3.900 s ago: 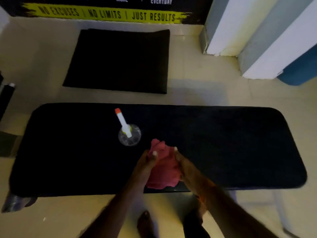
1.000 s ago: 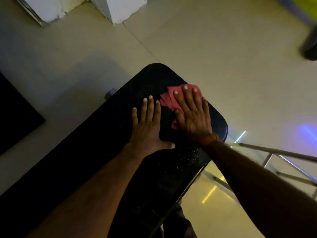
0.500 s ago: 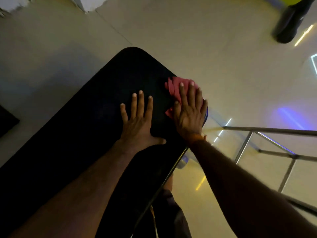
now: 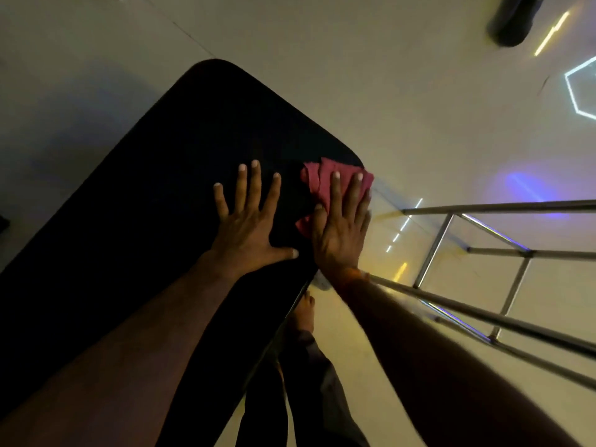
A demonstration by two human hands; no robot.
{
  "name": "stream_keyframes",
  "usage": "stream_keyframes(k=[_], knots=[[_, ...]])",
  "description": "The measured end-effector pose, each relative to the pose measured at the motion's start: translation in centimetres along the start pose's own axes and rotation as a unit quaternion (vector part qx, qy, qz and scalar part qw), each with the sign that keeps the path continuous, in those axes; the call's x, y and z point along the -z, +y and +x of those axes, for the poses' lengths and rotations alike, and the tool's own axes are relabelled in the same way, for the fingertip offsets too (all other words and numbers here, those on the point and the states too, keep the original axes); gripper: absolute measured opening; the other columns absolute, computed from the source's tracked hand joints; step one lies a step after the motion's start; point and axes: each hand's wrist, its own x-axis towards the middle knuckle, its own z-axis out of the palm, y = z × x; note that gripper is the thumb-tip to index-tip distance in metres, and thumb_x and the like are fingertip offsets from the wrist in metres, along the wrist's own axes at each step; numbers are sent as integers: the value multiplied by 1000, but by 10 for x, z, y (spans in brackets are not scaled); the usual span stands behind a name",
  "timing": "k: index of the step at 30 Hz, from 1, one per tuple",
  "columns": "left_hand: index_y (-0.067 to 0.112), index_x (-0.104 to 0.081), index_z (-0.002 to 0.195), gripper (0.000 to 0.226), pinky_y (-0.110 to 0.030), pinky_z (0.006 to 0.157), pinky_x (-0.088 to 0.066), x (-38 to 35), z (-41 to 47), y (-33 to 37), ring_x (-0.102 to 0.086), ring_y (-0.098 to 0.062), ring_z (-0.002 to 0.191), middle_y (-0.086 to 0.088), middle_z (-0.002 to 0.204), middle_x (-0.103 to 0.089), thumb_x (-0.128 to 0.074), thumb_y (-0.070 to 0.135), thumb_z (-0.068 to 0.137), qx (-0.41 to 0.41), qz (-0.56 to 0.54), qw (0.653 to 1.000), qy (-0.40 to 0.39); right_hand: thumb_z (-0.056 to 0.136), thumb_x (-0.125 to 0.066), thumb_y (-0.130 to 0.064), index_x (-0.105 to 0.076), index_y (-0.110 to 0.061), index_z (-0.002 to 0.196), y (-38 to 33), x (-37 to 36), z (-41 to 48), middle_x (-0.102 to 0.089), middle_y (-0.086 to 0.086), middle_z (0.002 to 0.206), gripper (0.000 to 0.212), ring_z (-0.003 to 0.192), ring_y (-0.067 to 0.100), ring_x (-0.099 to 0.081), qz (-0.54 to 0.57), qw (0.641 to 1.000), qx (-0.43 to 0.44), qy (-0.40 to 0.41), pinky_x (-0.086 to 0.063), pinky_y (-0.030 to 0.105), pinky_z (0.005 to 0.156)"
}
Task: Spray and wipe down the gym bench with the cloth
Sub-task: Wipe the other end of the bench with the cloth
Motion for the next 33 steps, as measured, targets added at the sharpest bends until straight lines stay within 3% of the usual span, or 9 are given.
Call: stream_keyframes(k=[5,11,16,21,25,26,30,31,33], knots=[[27,16,162,143,-62,119,16,-5,-9,-9,31,-29,154,-9,167,32,-64,89,61,-30,-3,999,21,107,-21,-42,-11,-17,166,-4,2,22,2,12,174,64,160,34,8,-39,998,14,39,0,58,128],[23,4,165,131,-57,124,8,-4,-44,-46,19,-20,158,-2,172,19,-55,89,68,-17,-8,998,53,107,-24,-46,-20,-21,164,-2,-6,-20,-11,10,173,63,161,34,-4,-128,957,260,-27,-11,60,127],[24,8,164,131,-53,123,10,-9,-60,-71,19,-18,158,-1,172,18,-39,98,67,29,-18,997,74,109,-26,-43,-10,-23,166,-56,-20,21,-1,8,174,62,160,35,4,-106,987,117,-5,0,60,128],[24,6,164,136,-56,126,4,-7,-77,-98,17,-19,158,-2,173,15,-35,103,61,105,-50,988,103,109,-32,-41,-18,-27,165,-61,-14,31,-12,5,173,59,160,33,-6,-176,897,399,-66,-12,60,126],[24,5,164,139,-55,125,4,-7,-85,-113,16,-19,159,-2,173,14,-36,104,59,142,-71,980,121,110,-26,-40,-10,-25,166,-113,-36,45,-2,5,175,60,161,33,2,-128,968,215,-9,-4,59,128],[23,5,164,140,-55,125,4,-7,-88,-116,17,-19,158,-2,173,14,-38,103,58,158,-79,976,127,110,-27,-40,-10,-23,166,-125,-43,32,-2,6,174,61,161,34,3,-120,965,230,-17,-3,59,128],[19,3,165,143,-58,125,1,-8,-97,-125,15,-21,159,-4,173,13,-34,106,57,198,-91,966,140,108,-29,-41,-13,-26,166,-127,-42,48,-8,3,174,61,161,31,-2,-168,851,487,-99,-10,61,127],[19,3,164,144,-58,125,1,-9,-99,-127,14,-22,159,-4,173,13,-32,106,56,205,-93,964,141,108,-27,-41,-13,-28,166,-137,-42,66,-8,2,174,61,161,30,-3,-174,855,481,-83,-10,61,127],[20,7,164,147,-58,125,1,-10,-101,-128,15,-21,159,-3,173,15,-33,107,53,226,-94,959,142,108,-21,-41,-8,-28,166,-169,-52,85,-3,2,175,60,161,31,0,-156,924,348,-38,-6,61,127]])
